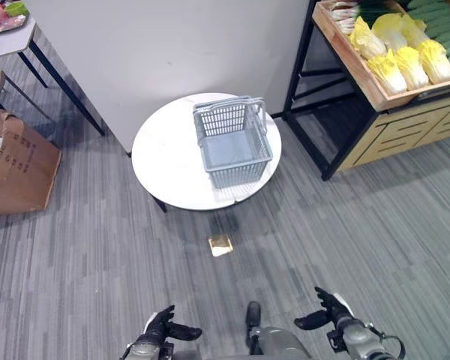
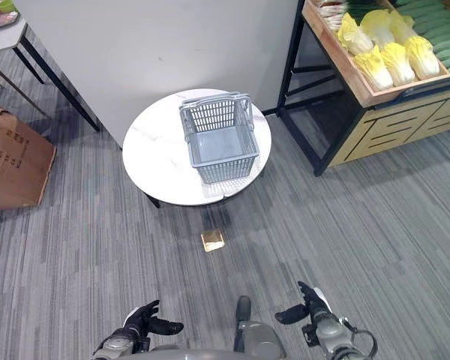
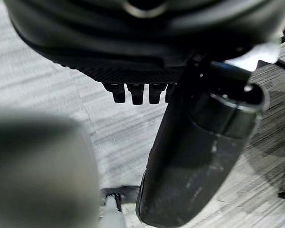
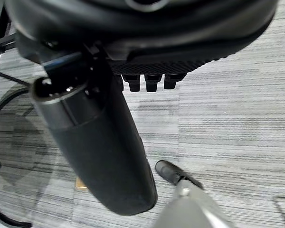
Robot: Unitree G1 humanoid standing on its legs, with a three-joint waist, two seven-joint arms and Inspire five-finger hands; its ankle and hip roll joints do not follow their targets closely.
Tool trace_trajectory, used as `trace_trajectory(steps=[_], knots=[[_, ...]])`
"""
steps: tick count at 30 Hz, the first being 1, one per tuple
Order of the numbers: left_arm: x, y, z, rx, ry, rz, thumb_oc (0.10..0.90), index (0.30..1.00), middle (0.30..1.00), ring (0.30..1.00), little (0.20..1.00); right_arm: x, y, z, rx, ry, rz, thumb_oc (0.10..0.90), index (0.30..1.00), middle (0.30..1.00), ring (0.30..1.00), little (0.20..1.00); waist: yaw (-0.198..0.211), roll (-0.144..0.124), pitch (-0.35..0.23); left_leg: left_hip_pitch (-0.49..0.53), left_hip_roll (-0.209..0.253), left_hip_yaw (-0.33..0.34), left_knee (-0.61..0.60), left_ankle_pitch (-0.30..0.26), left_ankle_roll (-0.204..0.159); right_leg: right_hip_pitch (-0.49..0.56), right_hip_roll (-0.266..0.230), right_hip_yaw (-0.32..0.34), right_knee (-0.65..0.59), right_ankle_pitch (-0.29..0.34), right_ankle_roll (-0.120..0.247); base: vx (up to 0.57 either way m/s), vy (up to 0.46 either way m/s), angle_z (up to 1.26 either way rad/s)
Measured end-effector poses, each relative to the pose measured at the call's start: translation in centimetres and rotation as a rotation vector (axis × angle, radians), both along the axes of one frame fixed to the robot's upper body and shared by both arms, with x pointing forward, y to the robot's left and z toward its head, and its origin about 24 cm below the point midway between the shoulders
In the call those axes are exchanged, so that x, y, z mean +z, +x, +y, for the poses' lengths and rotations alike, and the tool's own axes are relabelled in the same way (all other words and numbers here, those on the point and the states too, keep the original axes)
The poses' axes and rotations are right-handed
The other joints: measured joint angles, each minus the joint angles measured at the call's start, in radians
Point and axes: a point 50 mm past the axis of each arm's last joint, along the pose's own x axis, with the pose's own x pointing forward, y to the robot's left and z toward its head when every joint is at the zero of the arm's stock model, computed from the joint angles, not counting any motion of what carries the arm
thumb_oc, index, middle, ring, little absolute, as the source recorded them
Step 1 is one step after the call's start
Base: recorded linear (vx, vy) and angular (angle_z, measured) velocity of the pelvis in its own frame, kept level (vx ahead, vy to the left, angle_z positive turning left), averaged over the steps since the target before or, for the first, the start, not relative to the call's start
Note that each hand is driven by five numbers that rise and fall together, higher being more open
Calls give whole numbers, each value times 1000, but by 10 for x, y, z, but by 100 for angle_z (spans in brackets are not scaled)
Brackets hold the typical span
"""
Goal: Get the vegetables into the basket
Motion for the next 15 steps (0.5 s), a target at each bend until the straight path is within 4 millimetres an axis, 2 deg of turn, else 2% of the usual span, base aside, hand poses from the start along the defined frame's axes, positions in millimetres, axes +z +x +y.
trace_trajectory(steps=[1,2,3,4,5,7,8,10,11,12,13,14,15], knots=[[3,9,2,-11,8,-26,900,1000,1000,1000,1000,-4,-14,-5,-25,-20,60,900,1000,1000,1000,1000,2,-14,10,-58,-14,37,-145,-26,20,29,-1,8,-54,11,20,180,103,15],[4,9,6,8,14,-31,900,1000,1000,1000,1000,-5,-18,-8,-32,-28,78,900,1000,1000,1000,1000,4,-6,13,-82,-5,44,-286,8,34,42,16,0,-68,18,23,342,226,5],[5,9,9,10,22,-33,900,1000,1000,1000,1000,-4,-16,-7,-29,-26,72,900,1000,1000,1000,1000,3,-6,21,-93,1,44,-331,33,38,57,25,5,-77,17,19,371,254,-27],[5,8,11,3,31,-29,900,1000,1000,1000,1000,-4,-14,-6,-26,-28,61,900,1000,1000,1000,1000,4,-5,20,-94,8,51,-452,62,38,69,33,12,-103,-9,37,350,242,-25],[5,9,9,-14,33,-33,900,1000,1000,1000,1000,-3,-12,-6,-26,-35,58,900,1000,1000,1000,1000,11,9,16,-92,22,41,-605,100,37,66,40,0,-99,-50,76,282,192,-30],[8,15,11,16,22,-62,900,1000,1000,1000,1000,-3,-10,-5,-26,-28,57,900,1000,1000,1000,1000,31,9,27,-117,44,30,-601,148,31,74,56,31,-78,-9,65,265,211,-45],[7,12,14,26,30,-54,900,1000,1000,1000,1000,-4,-12,-5,-27,-25,64,900,1000,1000,1000,1000,34,17,23,-105,60,27,-593,147,37,97,72,46,-79,-18,54,240,225,-63],[3,-1,18,33,38,-11,900,1000,1000,1000,1000,-3,-11,-5,-23,-27,51,900,1000,1000,1000,1000,31,10,16,-78,45,40,-546,145,45,139,76,66,-78,-37,33,200,219,-60],[3,-2,18,22,40,-2,900,1000,1000,1000,1000,-3,-12,-6,-26,-29,51,900,1000,1000,1000,1000,27,11,7,-74,25,43,-533,147,68,149,72,71,-77,-40,31,185,240,-32],[2,-3,16,-10,48,5,900,1000,1000,1000,1000,-3,-15,-9,-30,-32,57,900,1000,1000,1000,1000,11,28,-9,-57,-12,45,-526,173,133,162,67,72,-56,-47,27,198,285,-15],[2,-3,17,-11,49,6,900,1000,1000,1000,1000,-4,-19,-8,-32,-31,66,900,1000,1000,1000,1000,7,26,-10,-46,-15,53,-533,151,133,161,62,74,-42,-58,30,222,334,-6],[5,4,19,-22,60,-5,900,1000,1000,1000,1000,-6,-21,-3,-31,-16,74,900,1000,1000,1000,1000,6,-3,0,-28,-44,61,-530,143,148,154,32,92,-8,-64,40,214,385,-29],[4,0,22,-26,70,18,900,1000,1000,1000,1000,-7,-18,2,-25,0,64,900,1000,1000,1000,1000,10,-8,0,1,-58,99,-525,112,183,121,3,122,98,-81,65,125,246,-32]])
